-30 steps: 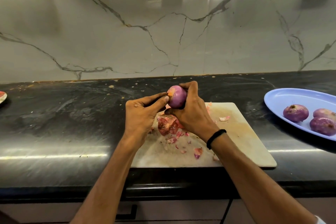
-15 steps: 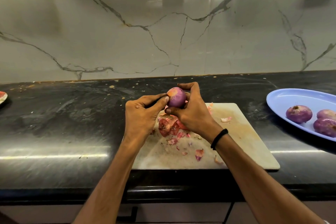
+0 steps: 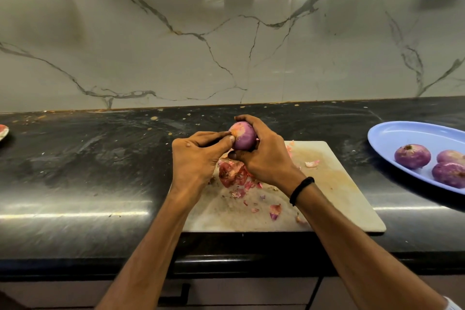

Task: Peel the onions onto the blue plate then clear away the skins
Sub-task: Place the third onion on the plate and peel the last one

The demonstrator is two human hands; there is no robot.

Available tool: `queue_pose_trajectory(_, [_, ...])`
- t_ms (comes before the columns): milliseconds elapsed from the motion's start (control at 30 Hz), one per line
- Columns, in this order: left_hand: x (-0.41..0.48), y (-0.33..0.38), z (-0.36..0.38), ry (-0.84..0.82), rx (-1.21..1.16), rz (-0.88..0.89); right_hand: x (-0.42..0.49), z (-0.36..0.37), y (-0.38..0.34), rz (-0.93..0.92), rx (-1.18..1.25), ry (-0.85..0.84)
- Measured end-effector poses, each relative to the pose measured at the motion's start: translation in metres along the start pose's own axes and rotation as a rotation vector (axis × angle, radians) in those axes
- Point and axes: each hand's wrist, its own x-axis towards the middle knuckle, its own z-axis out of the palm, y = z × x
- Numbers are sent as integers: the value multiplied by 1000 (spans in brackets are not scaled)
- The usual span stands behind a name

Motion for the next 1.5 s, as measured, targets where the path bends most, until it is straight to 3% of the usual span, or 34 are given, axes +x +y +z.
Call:
queue_pose_trajectory(267, [-5,-1,5,136,319,210,0,5,2,-6,-1,-3])
queue_pose_trajectory(633, [-7,-7,4,45,545,467,-6,-2,1,-11,31,-52])
queue_pose_trajectory(967, [-4,-3,2,-8,165,238,0,-12,2,47,105,-25])
queue_pose_trajectory(1300, [-5,0,2,-55,91,33,0,-7,10,5,-23,-26])
queue_pose_trajectory(1500, [-5,1,0,-12,193,75,-2,-4,11,-24,-46,-50])
